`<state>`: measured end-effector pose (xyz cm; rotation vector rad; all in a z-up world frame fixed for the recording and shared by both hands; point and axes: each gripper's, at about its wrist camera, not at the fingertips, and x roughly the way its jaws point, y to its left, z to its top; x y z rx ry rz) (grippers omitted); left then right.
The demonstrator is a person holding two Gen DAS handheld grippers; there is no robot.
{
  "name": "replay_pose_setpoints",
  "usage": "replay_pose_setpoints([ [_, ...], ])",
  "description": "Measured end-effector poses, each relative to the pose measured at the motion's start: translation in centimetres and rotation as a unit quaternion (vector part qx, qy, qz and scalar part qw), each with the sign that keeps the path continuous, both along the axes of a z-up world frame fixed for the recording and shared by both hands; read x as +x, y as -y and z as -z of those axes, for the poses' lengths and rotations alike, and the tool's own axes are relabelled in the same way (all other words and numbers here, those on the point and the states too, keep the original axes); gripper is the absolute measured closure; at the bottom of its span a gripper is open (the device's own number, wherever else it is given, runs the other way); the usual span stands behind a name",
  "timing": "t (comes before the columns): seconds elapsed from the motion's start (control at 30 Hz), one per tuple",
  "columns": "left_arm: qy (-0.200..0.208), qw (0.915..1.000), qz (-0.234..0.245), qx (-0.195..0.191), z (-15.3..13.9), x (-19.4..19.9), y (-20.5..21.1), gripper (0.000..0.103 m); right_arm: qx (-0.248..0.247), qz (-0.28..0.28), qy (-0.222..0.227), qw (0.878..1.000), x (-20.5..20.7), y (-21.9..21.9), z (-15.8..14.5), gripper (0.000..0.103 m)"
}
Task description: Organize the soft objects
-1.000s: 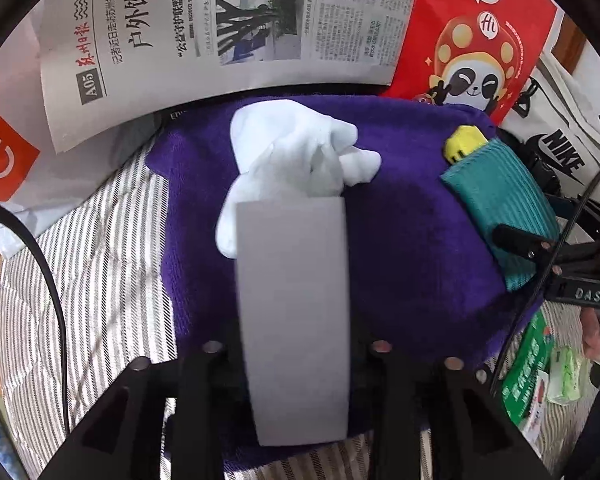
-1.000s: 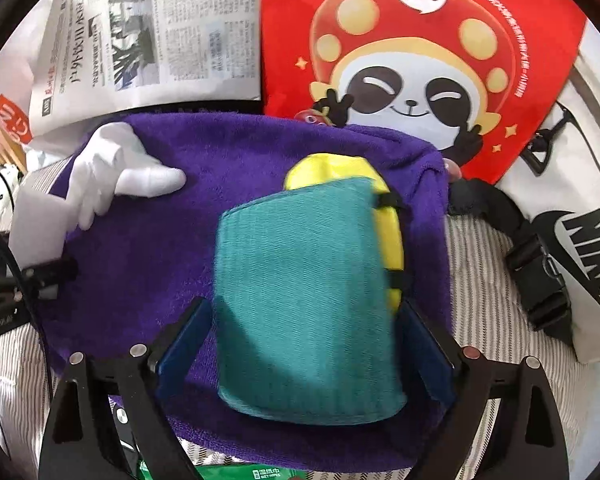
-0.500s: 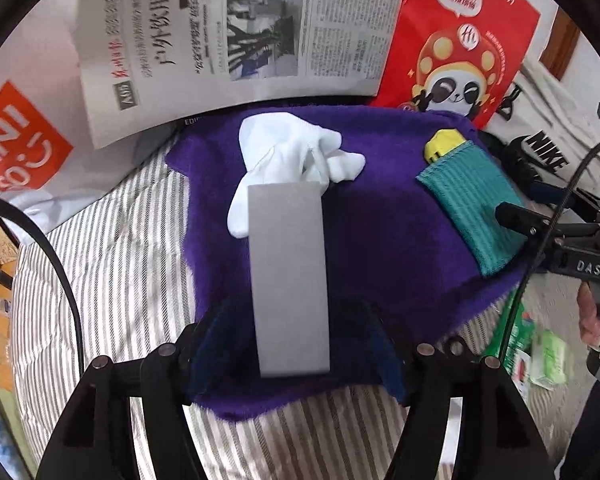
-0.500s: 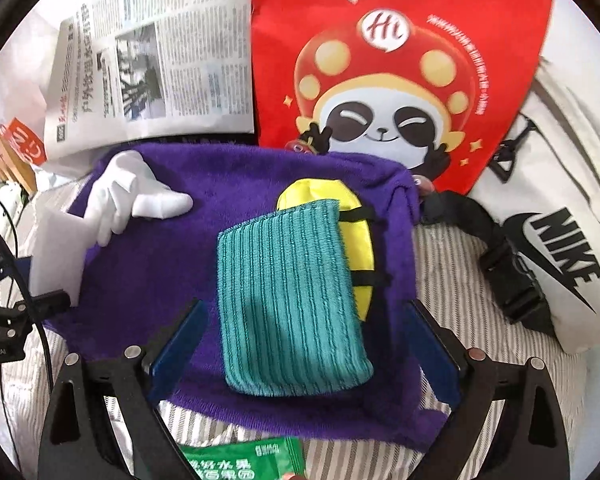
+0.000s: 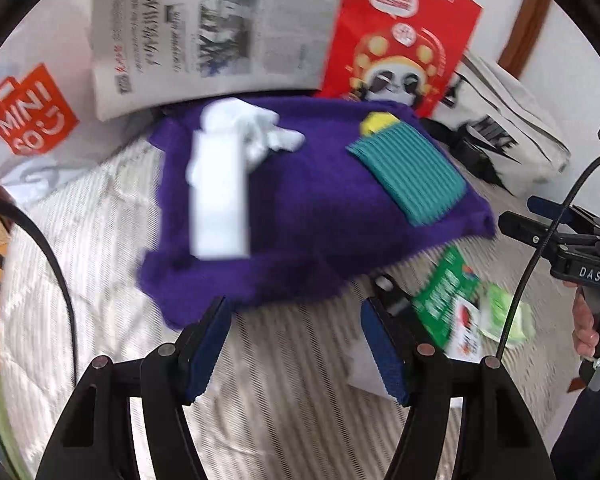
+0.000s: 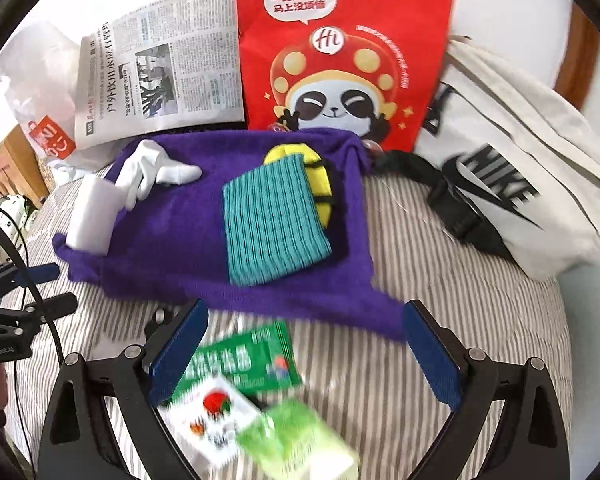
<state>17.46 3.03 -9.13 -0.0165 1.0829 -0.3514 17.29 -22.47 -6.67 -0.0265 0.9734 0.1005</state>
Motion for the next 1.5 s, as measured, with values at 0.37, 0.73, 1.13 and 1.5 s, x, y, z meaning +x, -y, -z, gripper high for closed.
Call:
replay_pose_setpoints([
  [0.37, -0.010, 0.9986, 0.052, 0.006, 1.0, -2.4, 7.4, 0.038, 0.013, 0.053, -0.020, 0.998, -6.4, 4.1, 1.4, 0.007],
  [0.73, -0.042, 0.9969, 0.046, 0.048, 4.4, -1.8, 9.7, 0.064, 0.041, 0.077, -0.029, 0.996, -8.4, 7.2, 3.1, 0.007],
  [1.13, -0.048, 0.9974, 0.041, 0.033, 4.5, -1.4, 8.3, 0.081, 0.050, 0.075, -0.042, 0.995, -8.3, 7.2, 4.2, 0.007],
  [1.5, -0.022, 0.9932, 0.065, 0.094, 4.8, -2.6, 9.0, 0.080, 0.044, 0.065, -0.047, 0.996, -8.2, 6.4, 4.7, 0.007],
])
